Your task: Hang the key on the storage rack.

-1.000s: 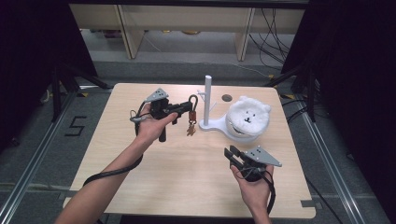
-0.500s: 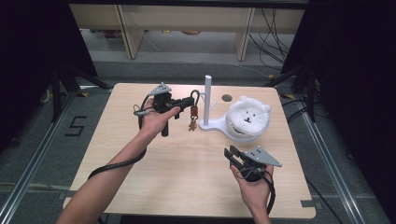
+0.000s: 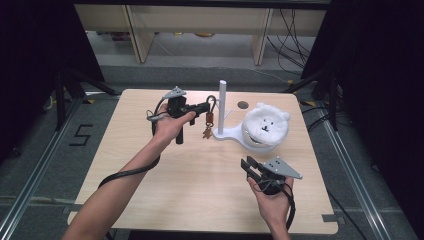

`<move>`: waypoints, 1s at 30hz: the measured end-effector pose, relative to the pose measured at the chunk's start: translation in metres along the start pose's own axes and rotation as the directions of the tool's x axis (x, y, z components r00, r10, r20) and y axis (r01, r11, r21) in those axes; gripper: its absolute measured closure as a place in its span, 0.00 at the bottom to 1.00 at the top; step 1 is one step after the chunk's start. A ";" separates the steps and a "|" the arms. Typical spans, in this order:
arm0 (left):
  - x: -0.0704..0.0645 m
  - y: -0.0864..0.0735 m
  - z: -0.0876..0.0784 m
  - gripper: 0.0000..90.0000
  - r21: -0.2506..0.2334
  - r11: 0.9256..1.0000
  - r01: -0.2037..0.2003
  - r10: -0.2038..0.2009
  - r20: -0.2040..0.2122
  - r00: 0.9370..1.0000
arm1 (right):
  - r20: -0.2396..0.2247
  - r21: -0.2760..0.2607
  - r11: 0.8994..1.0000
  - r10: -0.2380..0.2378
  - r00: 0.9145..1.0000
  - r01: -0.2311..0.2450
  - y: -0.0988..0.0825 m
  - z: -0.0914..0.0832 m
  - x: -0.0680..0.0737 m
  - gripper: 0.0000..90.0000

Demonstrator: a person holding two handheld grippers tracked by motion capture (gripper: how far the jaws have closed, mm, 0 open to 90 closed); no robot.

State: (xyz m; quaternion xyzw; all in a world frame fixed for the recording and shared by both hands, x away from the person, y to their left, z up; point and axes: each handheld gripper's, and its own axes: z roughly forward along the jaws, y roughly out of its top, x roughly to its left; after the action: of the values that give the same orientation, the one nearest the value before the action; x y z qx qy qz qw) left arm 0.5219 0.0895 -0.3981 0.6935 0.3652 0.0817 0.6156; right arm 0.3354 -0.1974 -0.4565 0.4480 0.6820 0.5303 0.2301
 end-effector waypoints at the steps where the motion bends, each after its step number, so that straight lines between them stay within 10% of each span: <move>1: 0.000 0.000 0.000 0.93 0.000 1.000 0.000 0.000 0.000 1.000 | 0.000 0.000 1.000 0.000 1.000 0.000 0.000 0.000 0.000 0.79; 30: 0.002 -0.008 0.009 0.86 0.025 0.999 -0.021 0.022 -0.064 0.998 | 0.023 -0.001 1.000 -0.006 1.000 0.006 -0.003 -0.002 -0.006 0.78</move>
State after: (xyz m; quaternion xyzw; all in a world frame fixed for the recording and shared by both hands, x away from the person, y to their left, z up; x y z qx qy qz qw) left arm 0.5254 0.0833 -0.4084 0.7020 0.3783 0.1061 0.5940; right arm 0.3361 -0.2034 -0.4593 0.4518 0.6805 0.5247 0.2398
